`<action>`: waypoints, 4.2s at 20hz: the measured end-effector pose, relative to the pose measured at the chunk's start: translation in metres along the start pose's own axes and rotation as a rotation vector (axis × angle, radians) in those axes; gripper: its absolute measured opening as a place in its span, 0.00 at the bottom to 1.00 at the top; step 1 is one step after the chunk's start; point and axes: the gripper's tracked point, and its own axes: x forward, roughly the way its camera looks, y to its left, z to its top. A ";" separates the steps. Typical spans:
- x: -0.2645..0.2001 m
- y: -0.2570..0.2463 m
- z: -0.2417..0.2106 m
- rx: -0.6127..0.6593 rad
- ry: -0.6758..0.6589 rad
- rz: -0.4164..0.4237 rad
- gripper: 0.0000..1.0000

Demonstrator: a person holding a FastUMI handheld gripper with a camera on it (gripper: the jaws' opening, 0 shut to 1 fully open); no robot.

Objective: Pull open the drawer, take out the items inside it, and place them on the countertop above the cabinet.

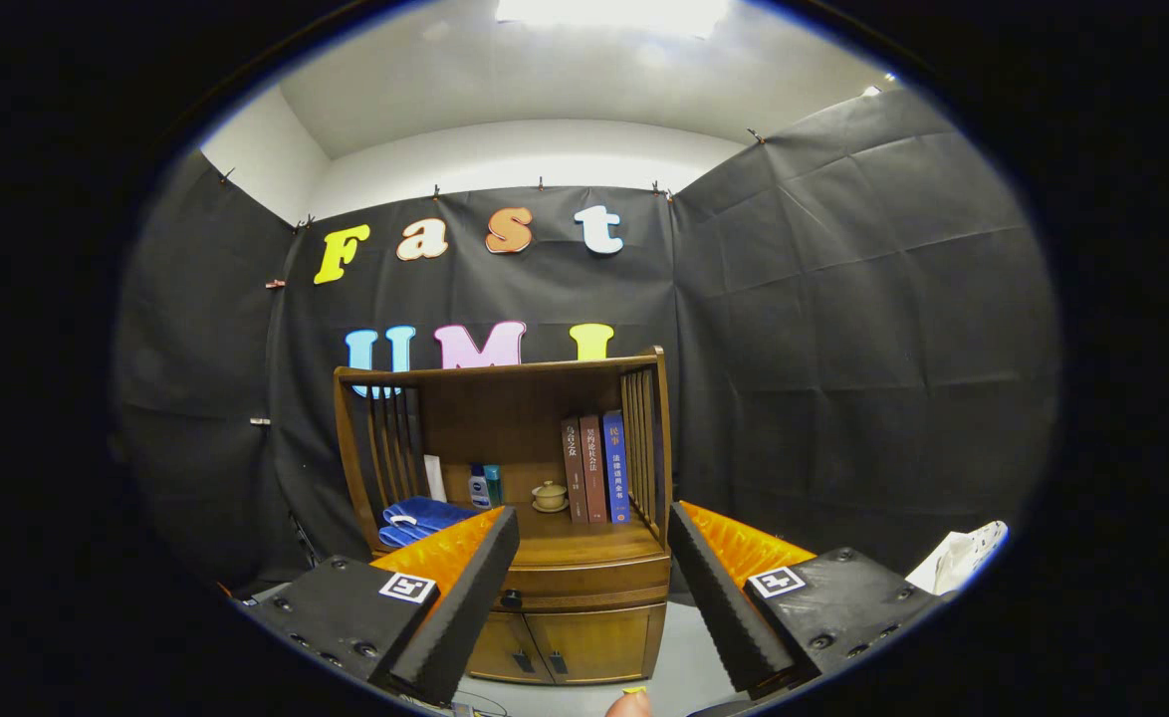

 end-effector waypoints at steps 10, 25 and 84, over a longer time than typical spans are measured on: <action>0.008 0.012 -0.004 -0.002 -0.008 0.019 0.98; 0.123 0.105 -0.130 -0.026 0.034 0.142 0.98; 0.091 0.117 -0.389 0.031 0.383 0.139 0.34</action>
